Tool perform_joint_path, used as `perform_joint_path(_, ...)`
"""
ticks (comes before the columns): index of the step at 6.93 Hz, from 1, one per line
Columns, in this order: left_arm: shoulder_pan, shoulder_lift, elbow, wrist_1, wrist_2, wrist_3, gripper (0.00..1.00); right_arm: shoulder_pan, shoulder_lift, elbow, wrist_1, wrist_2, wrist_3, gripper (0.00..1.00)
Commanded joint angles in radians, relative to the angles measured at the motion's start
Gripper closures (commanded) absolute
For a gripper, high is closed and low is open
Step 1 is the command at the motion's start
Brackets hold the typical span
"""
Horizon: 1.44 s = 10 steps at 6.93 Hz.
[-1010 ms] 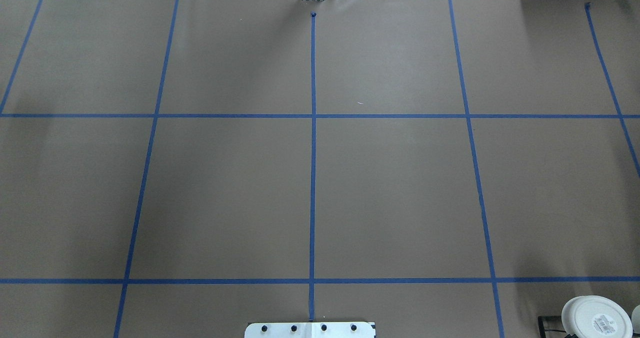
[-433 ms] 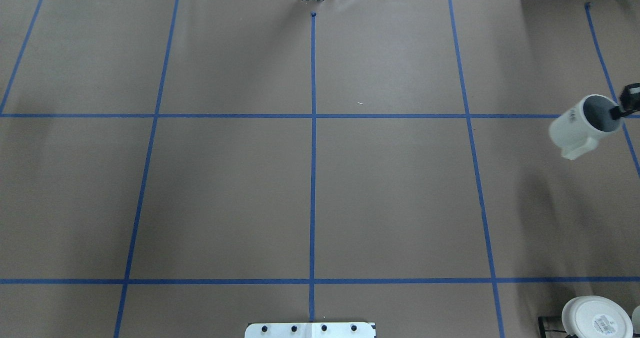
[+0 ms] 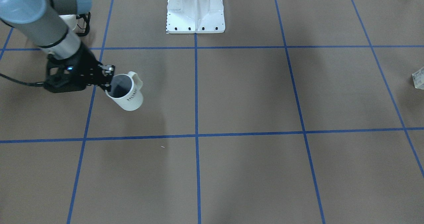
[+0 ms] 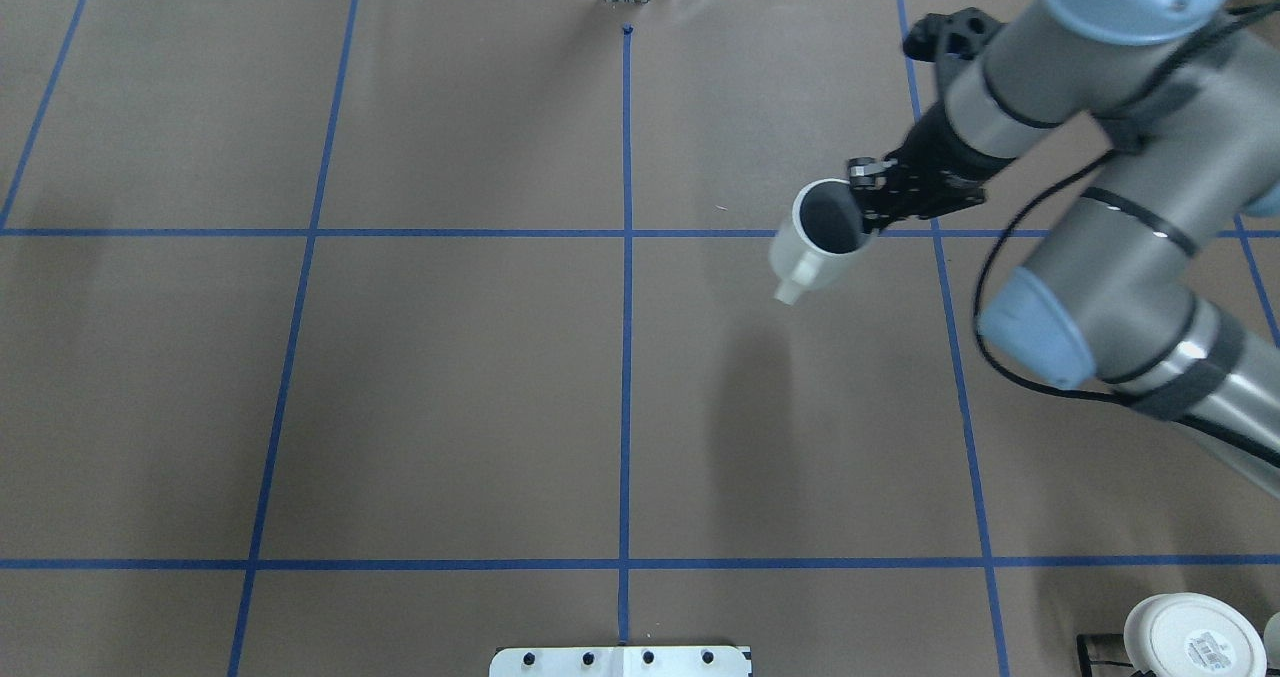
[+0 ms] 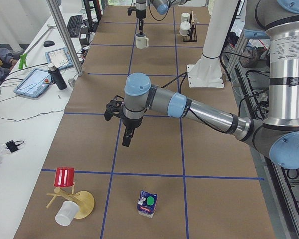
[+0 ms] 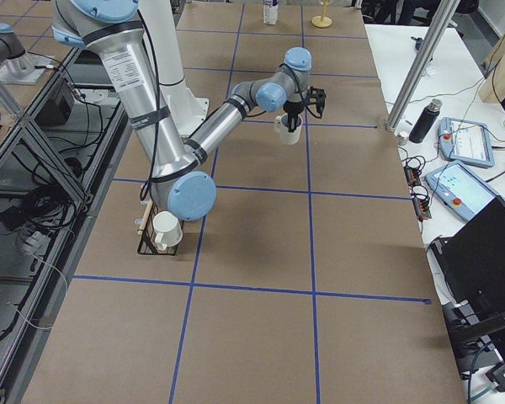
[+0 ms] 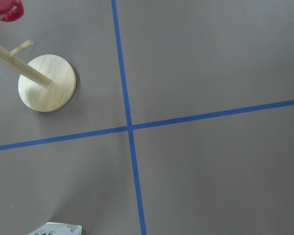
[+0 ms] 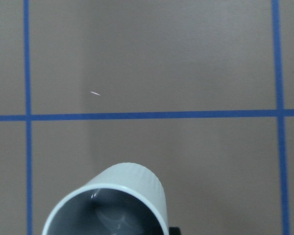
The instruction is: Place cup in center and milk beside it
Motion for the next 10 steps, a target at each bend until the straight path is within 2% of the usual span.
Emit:
perform_joint_path(1,0.001,-0.003,0.003,0.001,0.0,0.0,0.02,-0.103,0.293,-0.301,0.011,-0.084,0.144,1.0)
perform_joint_path(2,0.001,-0.003,0.004,0.001,0.0,0.0,0.02,-0.149,0.304,-0.369,0.11,-0.157,0.153,1.0)
perform_joint_path(3,0.001,-0.003,0.003,-0.001,0.0,0.0,0.02,-0.161,0.32,-0.434,0.192,-0.164,0.211,1.0)
perform_joint_path(5,0.001,-0.003,0.016,-0.003,0.003,0.012,0.02,-0.163,0.369,-0.527,0.203,-0.164,0.203,1.0)
perform_joint_path(6,-0.002,0.019,0.03,-0.006,0.003,0.05,0.02,-0.162,0.372,-0.529,0.203,-0.164,0.21,0.01)
perform_joint_path(7,-0.004,0.046,0.074,-0.004,0.0,0.166,0.02,-0.142,0.375,-0.511,0.208,-0.152,0.207,0.0)
perform_joint_path(8,-0.031,0.048,0.146,-0.024,0.003,0.277,0.02,-0.067,0.357,-0.458,0.197,-0.062,0.201,0.0)
perform_joint_path(9,-0.109,0.033,0.258,-0.063,0.0,0.452,0.02,0.017,0.296,-0.395,0.197,0.054,0.192,0.0)
perform_joint_path(10,-0.154,0.007,0.326,-0.068,0.0,0.544,0.02,0.033,0.212,-0.323,0.197,0.056,0.14,0.0)
